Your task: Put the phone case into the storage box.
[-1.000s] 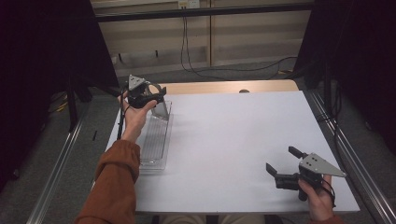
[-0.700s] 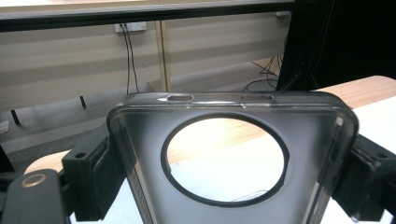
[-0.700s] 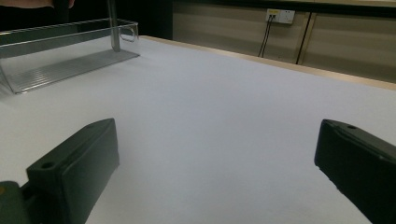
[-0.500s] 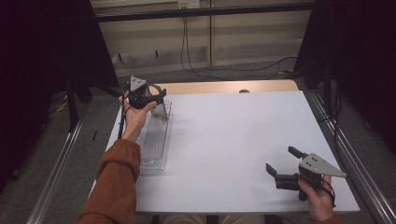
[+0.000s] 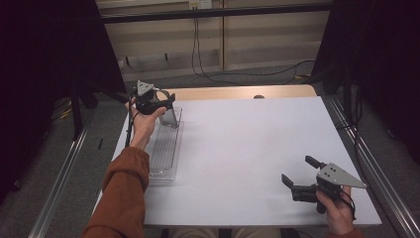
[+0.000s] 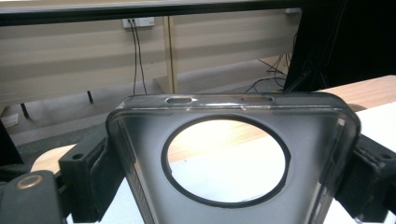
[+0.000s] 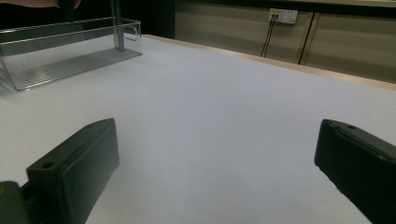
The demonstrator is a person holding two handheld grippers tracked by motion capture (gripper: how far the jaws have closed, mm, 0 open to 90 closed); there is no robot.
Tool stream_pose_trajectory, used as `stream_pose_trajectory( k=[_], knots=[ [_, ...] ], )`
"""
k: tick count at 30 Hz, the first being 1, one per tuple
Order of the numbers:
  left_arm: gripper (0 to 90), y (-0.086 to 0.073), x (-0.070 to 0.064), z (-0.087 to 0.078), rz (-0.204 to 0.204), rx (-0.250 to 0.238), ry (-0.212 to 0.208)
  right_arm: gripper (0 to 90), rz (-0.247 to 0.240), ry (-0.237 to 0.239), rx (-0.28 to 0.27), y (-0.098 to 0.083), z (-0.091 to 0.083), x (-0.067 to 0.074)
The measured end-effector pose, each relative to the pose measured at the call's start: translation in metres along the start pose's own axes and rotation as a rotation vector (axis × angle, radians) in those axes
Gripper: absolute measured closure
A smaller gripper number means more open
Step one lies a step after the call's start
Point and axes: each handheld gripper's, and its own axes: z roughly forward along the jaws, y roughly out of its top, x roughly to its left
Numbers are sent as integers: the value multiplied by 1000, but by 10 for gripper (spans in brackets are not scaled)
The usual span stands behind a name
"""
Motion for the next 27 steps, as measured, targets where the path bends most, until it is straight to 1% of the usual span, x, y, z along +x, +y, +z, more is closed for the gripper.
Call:
stream_pose_trajectory(
  k=[3, 4, 5, 6, 7, 8, 10, 11, 12, 13, 14, 16, 17, 19, 21, 22, 23, 24, 26, 27],
  knots=[
    [96, 0, -1, 2, -9, -5, 0, 0, 1, 1, 2, 0, 1, 0],
    [95, 0, -1, 3, 0, -2, 6, 0, 2, -1, 1, 0, 1, 0],
    [91, 1, -2, 3, -1, 1, 12, 0, 3, 2, 1, 0, 1, 0],
    [84, 1, -3, 5, -13, -7, 22, 0, 2, 4, 3, 0, 1, 0],
    [71, 1, -3, 5, -13, 6, 28, 0, 2, 3, 3, 0, 1, 0],
    [67, 1, -4, 6, -21, -2, 27, 0, 2, 6, 4, 0, 1, 0],
    [65, 3, -5, 8, -13, 5, 40, 0, 2, 9, 5, -1, 1, 0],
    [64, 3, -7, 9, -26, -3, 43, 0, 3, 9, 6, -1, 1, 0],
    [64, 4, -6, 10, -12, 4, 37, 0, 2, 10, 6, -1, 1, 0],
    [64, 5, -8, 11, -22, 2, 45, 0, 1, 14, 6, -1, 1, 0],
    [64, 6, -8, 12, -13, 10, 55, 0, 2, 15, 7, -1, 1, 0],
    [64, 6, -10, 15, -29, -4, 45, 0, 4, 18, 8, -1, 1, 0],
    [64, 6, -10, 17, -24, -5, 49, 0, 7, 20, 11, -1, 1, 1],
    [64, 6, -11, 19, -9, 10, 51, 0, 7, 17, 10, -1, 1, 1],
    [65, 7, -13, 22, -6, 7, 69, 0, 4, 20, 8, -1, 1, 0],
    [66, 7, -13, 23, -8, 5, 64, 0, 5, 19, 7, -1, 1, 0],
    [67, 8, -14, 24, -13, 3, 68, 0, 7, 17, 6, -1, 1, 0],
    [67, 8, -14, 26, -5, 0, 60, 0, 7, 18, 6, -1, 1, 0],
    [67, 7, -14, 28, -9, 0, 66, 0, 7, 18, 7, -1, 1, 0],
    [68, 7, -14, 29, -12, 4, 62, 0, 9, 19, 6, -1, 1, 0]
  ],
)
